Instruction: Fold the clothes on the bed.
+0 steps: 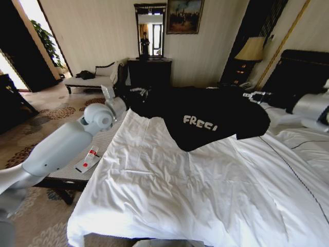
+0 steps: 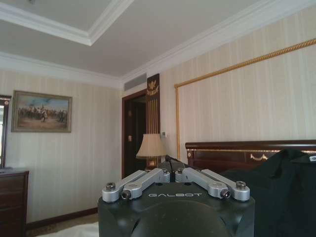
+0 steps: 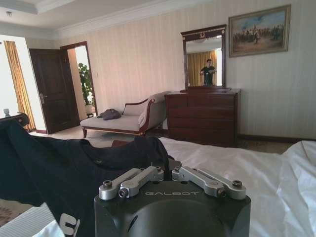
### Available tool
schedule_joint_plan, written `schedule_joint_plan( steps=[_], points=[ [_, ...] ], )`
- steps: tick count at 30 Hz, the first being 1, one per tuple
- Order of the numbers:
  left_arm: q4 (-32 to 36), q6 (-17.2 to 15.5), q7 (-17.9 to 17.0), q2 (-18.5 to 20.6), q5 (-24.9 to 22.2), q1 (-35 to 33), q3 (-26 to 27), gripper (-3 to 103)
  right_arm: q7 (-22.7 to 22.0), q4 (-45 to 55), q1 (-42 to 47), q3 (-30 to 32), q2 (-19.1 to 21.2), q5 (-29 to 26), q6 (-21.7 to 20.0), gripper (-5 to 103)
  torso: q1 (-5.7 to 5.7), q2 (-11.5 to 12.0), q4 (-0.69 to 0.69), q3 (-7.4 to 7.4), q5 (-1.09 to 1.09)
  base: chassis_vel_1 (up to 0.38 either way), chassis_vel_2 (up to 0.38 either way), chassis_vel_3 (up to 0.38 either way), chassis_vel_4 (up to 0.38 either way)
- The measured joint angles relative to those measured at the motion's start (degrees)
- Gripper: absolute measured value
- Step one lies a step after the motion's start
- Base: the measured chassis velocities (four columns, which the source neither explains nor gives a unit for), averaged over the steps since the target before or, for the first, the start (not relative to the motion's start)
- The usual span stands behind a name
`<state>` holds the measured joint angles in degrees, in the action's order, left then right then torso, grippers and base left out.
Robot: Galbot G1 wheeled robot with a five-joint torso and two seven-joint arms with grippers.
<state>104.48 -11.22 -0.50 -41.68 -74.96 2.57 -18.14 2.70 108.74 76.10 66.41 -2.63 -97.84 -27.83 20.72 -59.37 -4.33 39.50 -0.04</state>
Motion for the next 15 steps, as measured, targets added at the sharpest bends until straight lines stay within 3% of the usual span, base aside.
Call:
schedule_joint_plan(
  steps=[4, 8, 13, 15],
  points=[
    [2.53, -0.30, -1.88, 1.80, -1.80, 0.51, 2.77, 0, 0.03, 0.60, 0.32, -0.01, -0.30, 5.89, 3.64, 2, 0.01, 0.00, -0.02, 0.00, 0.02, 0.000, 0.000, 0.000, 0.000],
    [4.96, -0.47, -2.67, 4.35, -3.68, 0.50, 4.72, 0, 1.96, 2.29, 1.13, -0.04, -0.68, 8.21, 5.76, 2, 0.01, 0.01, 0.00, 0.00, 0.02, 0.000, 0.000, 0.000, 0.000],
    [7.35, -0.51, -3.22, 5.85, -4.53, -0.11, 6.75, 0, 0.66, 4.58, 1.18, -0.26, -0.28, 9.50, 8.86, 2, 0.00, 0.00, 0.01, 0.00, -0.01, 0.000, 0.000, 0.000, 0.000],
    [8.09, -0.65, -3.14, 6.78, -4.88, -0.78, 7.89, 0, -0.64, 6.80, 1.73, -0.26, -0.24, 7.26, 8.93, 2, 0.00, 0.00, -0.04, -0.01, -0.01, 0.000, 0.000, 0.000, 0.000]
  ],
)
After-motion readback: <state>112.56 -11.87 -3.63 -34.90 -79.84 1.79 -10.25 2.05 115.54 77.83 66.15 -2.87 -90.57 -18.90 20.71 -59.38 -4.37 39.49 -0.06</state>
